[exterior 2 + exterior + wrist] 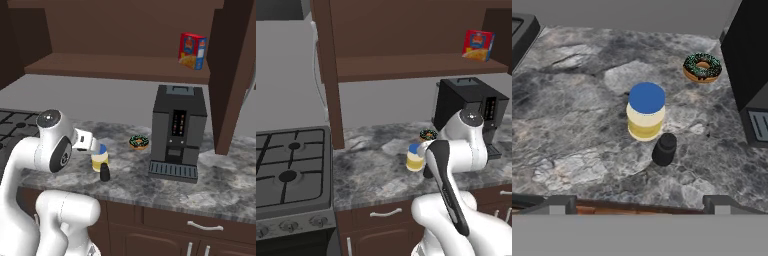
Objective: Pick the shaker and mayonnaise from the counter and place them in the cabinet.
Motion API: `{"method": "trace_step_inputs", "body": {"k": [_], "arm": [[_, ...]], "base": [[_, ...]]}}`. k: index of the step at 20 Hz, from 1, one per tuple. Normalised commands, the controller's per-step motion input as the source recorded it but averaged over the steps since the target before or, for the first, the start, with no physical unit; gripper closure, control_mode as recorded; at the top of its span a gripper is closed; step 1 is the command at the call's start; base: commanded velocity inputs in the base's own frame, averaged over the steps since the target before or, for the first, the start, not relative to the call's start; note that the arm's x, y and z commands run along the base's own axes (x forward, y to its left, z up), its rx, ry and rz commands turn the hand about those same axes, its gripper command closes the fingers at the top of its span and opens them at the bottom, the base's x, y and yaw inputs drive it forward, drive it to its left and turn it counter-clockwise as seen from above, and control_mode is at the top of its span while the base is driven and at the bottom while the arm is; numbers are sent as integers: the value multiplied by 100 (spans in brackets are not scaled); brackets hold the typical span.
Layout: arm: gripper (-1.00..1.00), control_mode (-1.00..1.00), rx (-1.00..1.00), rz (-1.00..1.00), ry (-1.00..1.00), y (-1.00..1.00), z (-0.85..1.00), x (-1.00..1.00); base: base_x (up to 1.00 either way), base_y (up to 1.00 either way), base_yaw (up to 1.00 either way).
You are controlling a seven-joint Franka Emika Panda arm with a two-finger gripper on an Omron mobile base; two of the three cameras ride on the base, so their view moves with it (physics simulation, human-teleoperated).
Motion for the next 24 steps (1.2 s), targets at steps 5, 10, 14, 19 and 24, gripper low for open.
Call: {"method": "trace_step_inputs", "body": {"k": [5, 10, 14, 19, 24], "arm": [[-100, -100, 0, 0, 0, -4, -31, 17], [-100, -100, 0, 0, 0, -10, -29, 31], [-100, -100, 2, 0, 0, -6, -24, 36], [-100, -100, 9, 0, 0, 0, -21, 43], [-100, -100, 7, 0, 0, 0, -18, 37]], "base": [[0, 0, 0], [0, 0, 0], [0, 0, 0], [0, 0, 0], [0, 0, 0]]}}
